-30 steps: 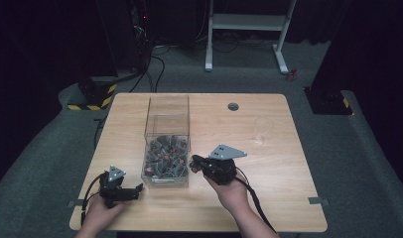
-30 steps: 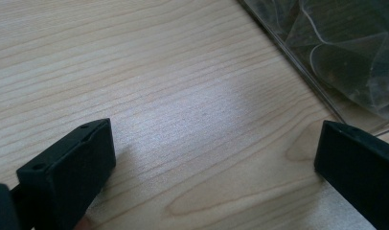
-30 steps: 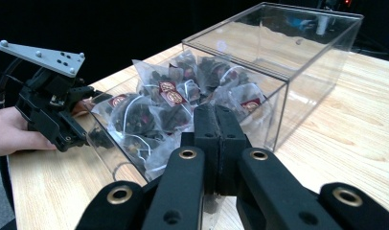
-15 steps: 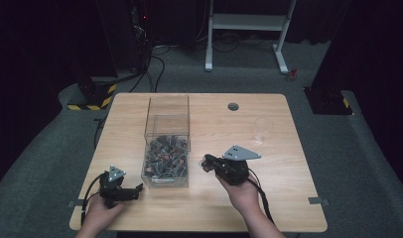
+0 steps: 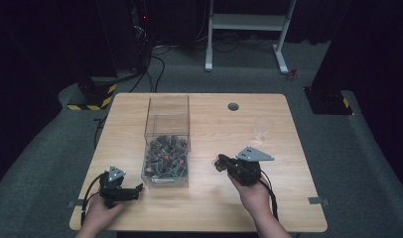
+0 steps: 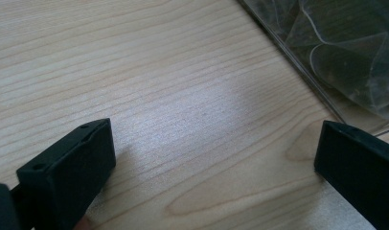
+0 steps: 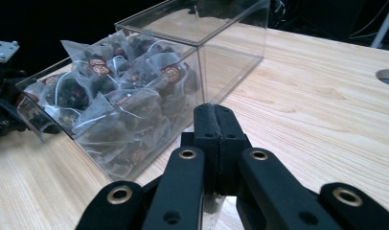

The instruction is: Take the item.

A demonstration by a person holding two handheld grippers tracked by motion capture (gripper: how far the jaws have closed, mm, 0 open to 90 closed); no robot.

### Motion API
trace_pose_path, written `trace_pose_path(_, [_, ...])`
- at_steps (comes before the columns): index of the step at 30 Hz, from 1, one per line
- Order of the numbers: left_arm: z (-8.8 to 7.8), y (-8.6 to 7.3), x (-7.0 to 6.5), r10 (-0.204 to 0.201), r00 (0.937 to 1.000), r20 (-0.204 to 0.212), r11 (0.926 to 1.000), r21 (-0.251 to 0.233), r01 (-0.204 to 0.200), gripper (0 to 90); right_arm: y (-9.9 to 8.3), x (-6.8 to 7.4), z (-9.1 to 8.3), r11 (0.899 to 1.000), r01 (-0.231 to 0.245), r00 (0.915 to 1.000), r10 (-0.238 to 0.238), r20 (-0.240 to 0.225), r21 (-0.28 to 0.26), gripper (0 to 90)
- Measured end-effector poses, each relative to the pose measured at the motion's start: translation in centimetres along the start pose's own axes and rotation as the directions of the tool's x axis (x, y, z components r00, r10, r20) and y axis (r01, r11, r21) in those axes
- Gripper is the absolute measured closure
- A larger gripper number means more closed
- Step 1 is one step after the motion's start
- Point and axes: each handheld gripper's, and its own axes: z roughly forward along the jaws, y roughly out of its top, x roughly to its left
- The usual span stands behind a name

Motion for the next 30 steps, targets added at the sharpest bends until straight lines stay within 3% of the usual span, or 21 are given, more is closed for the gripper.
trace_pose_path(20, [0.0, 0.0, 0.0, 0.0, 1.0, 0.0, 1.0, 0.002, 0.0, 0.6, -1.0, -2.4, -1.7, 1.0, -0.019, 0.9967, 0.018, 0.079, 0.005, 90.0])
trace_pose_path(30, [0.0, 0.0, 0.0, 0.0, 1.0, 0.002, 1.0, 0.0, 0.0, 0.6, -1.6, -4.5, -3.2, 0.998, -0.054, 0.988, 0.055, 0.144, -0.009, 90.0])
